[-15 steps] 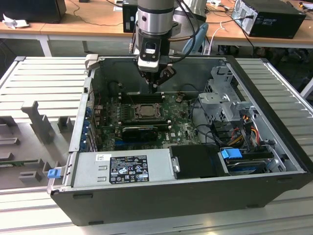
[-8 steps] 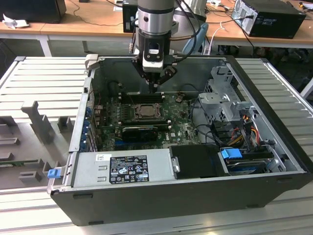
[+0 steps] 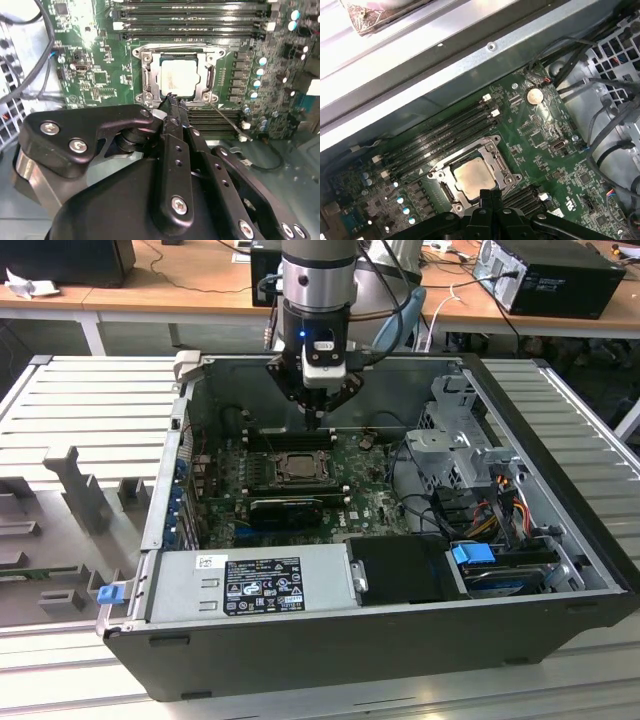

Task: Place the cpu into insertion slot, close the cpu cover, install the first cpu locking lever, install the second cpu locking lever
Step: 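Install the first cpu locking lever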

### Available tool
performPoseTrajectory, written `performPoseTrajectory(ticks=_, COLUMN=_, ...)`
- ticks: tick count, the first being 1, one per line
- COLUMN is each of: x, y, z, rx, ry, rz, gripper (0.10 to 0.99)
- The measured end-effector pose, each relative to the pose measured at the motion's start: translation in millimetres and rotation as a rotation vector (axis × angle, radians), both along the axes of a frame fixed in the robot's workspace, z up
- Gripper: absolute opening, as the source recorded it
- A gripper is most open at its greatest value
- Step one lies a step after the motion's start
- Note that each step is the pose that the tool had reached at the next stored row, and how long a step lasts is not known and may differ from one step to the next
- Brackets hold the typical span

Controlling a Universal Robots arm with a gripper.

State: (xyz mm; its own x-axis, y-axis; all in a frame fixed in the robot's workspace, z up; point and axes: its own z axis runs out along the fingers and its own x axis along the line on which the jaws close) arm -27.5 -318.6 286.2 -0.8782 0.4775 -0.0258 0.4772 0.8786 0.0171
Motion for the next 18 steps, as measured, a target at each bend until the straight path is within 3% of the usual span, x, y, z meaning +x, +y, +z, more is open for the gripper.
performPoseTrajectory(ticks=3, x=0.0, y=0.0, z=-0.1, rx=0.000, ry=0.0000, rz=0.078, gripper=0.106)
performPoseTrajectory(ticks=7, x=0.0, y=-0.1, z=-0.1, rx=0.000, ry=0.0000, rz=0.122, gripper=0.106)
performPoseTrajectory(ticks=9, x=0.0, y=-0.2, z=-0.2, rx=0.000, ry=0.0000, rz=0.178, gripper=0.106)
performPoseTrajectory(ticks=18, x=0.0, y=-0.2, z=-0.4, rx=0.000, ry=0.0000, rz=0.334, gripper=0.106)
